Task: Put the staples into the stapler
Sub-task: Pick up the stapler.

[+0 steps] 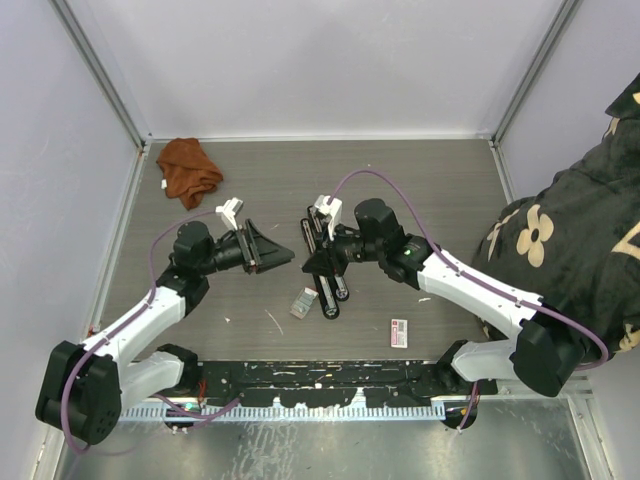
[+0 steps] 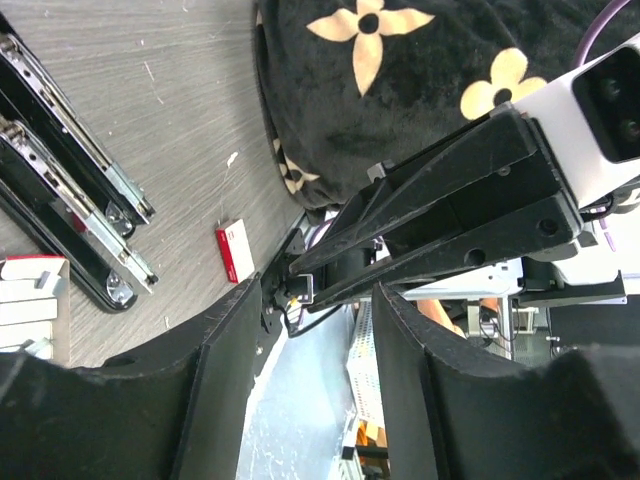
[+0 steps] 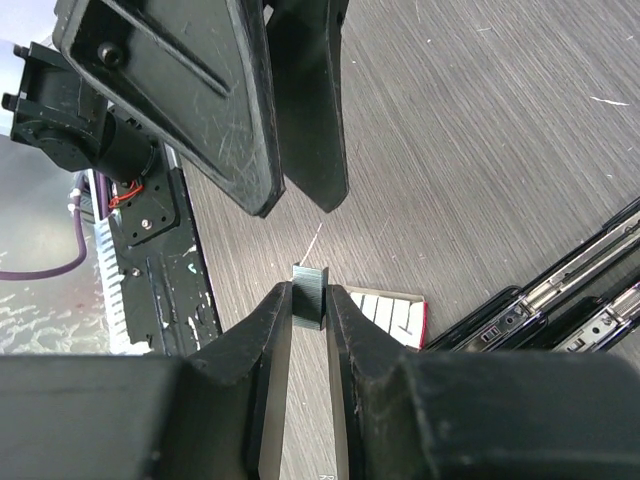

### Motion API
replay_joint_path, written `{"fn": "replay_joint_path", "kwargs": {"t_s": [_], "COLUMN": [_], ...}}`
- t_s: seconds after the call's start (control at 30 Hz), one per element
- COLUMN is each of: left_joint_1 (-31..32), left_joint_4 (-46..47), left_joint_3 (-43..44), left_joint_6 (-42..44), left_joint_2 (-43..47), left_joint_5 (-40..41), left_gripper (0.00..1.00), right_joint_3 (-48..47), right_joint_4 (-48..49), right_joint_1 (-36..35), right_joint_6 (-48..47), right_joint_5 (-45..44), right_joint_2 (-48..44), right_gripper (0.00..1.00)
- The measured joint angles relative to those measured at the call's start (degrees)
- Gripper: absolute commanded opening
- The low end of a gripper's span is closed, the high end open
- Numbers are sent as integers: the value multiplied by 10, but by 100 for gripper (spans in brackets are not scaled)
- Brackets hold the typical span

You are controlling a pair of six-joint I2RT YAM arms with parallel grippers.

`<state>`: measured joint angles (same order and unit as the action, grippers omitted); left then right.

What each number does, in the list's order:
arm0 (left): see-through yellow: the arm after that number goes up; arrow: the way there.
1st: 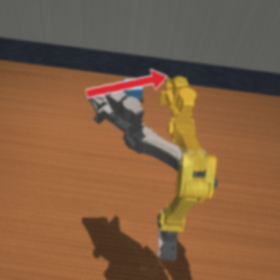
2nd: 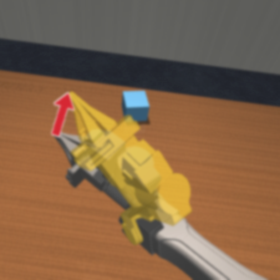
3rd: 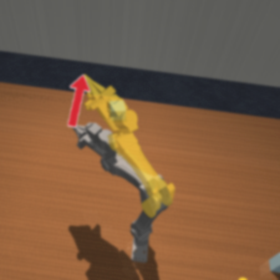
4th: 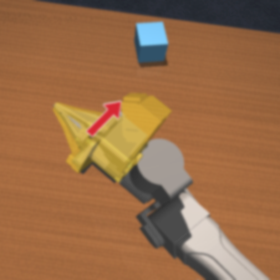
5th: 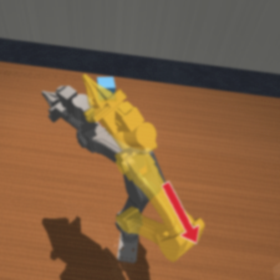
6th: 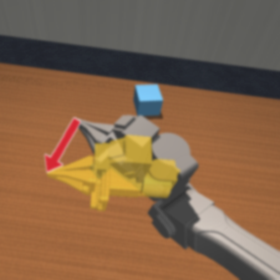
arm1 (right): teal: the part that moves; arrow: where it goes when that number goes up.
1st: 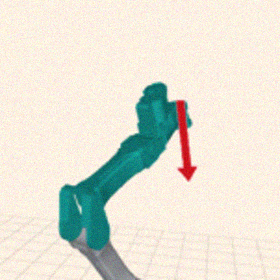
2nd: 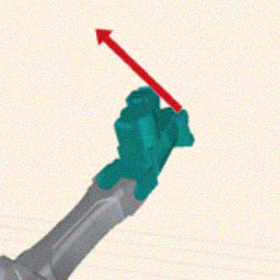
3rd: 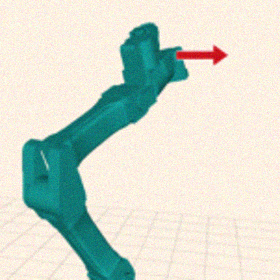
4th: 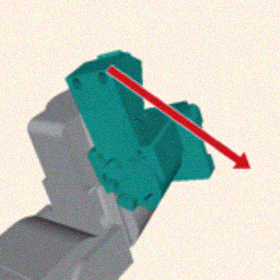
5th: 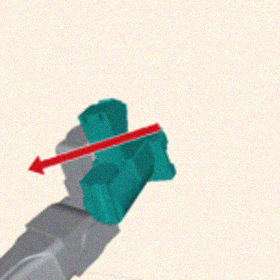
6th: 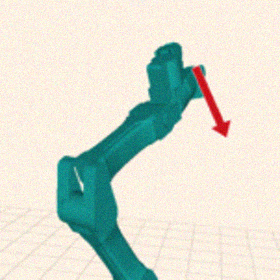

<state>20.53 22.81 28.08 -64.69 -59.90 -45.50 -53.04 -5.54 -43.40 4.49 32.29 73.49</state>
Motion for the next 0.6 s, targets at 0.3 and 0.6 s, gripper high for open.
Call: {"fn": "replay_joint_path", "kwargs": {"t_s": [0.3,0.6], "left_joint_1": [13,24], "left_joint_4": [-17,-16], "left_joint_3": [0,1], "left_joint_6": [2,5], "left_joint_2": [-5,-23], "left_joint_5": [-16,-21], "left_gripper": [44,41], "right_joint_3": [-7,-12], "right_joint_4": [8,10], "right_joint_1": [-1,-3], "right_joint_6": [-4,-11], "right_joint_5": [4,10], "right_joint_2": [0,2], "right_gripper": [25,25]}}
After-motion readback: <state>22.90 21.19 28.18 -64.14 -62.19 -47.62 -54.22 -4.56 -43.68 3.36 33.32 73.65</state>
